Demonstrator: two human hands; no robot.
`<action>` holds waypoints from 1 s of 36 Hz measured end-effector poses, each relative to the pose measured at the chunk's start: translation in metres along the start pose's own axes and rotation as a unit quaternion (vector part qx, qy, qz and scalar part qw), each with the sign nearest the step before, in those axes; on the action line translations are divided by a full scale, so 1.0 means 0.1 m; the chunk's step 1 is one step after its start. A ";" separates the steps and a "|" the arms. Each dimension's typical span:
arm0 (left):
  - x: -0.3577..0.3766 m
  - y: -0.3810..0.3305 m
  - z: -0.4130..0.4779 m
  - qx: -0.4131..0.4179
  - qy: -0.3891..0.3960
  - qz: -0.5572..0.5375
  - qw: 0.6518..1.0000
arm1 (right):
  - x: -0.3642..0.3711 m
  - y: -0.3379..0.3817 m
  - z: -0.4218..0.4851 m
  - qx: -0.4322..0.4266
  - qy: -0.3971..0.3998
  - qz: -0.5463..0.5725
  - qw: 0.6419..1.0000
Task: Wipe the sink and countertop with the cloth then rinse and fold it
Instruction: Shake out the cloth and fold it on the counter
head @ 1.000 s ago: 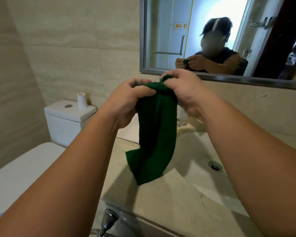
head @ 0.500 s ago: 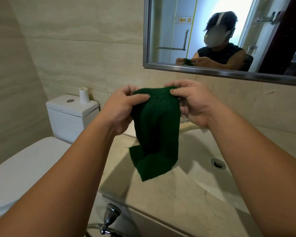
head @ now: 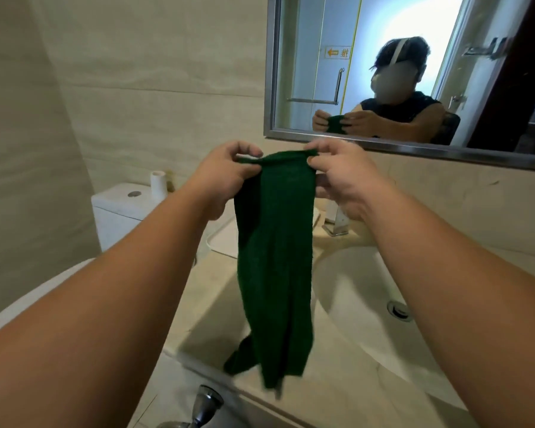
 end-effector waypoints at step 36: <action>0.32 1.57 -0.32 -0.017 0.123 0.448 0.885 | 0.34 -1.60 -0.10 -0.033 0.180 -0.470 0.864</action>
Point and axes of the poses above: each hand's wrist, its own z-axis towards the middle knuckle, its own x-axis out of the palm, y = z × x, the point moved 10 cm from there along z, towards the middle knuckle, and after that the axes turned 7 degrees about -y, right-handed, at the moved point
